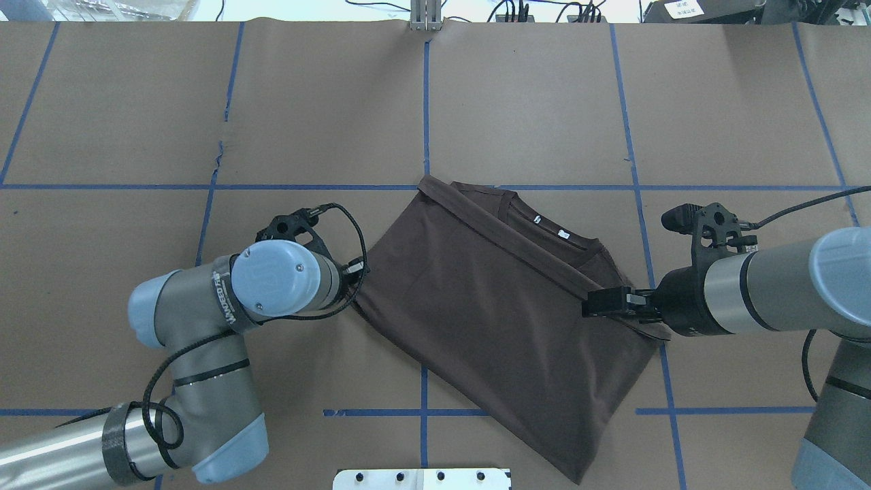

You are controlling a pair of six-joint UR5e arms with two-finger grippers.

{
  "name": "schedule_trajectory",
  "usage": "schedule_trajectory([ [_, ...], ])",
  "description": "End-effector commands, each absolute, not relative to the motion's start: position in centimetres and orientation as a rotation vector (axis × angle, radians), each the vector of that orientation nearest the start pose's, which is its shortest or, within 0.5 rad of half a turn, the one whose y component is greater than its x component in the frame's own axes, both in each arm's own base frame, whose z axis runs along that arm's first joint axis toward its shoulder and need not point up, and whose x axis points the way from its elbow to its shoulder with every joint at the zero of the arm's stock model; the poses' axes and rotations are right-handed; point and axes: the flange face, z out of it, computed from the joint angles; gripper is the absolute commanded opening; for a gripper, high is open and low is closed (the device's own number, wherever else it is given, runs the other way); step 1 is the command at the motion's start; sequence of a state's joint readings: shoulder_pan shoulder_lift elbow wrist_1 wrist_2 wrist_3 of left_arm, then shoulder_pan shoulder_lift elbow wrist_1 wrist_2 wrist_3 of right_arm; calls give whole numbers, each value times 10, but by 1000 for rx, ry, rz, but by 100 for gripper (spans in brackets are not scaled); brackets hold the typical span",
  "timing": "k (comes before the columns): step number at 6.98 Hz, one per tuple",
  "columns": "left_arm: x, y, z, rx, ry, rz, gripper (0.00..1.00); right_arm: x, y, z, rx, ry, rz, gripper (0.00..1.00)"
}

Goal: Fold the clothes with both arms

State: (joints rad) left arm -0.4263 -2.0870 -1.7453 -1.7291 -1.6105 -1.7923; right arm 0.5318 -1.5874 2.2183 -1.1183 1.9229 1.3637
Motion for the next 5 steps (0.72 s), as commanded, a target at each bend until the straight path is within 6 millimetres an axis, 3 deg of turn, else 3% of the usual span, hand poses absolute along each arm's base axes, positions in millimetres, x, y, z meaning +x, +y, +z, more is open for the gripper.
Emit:
schedule_trajectory([
  [1,502,-483,291,166,794,-597,0,-327,-309,311,93,-1115,101,100],
  [3,500,-594,299,298,828,-575,0,-327,-310,312,98,-1110,108,100],
  [5,540,-652,285,472,871,-512,0,-328,-313,307,104,-1118,111,100],
])
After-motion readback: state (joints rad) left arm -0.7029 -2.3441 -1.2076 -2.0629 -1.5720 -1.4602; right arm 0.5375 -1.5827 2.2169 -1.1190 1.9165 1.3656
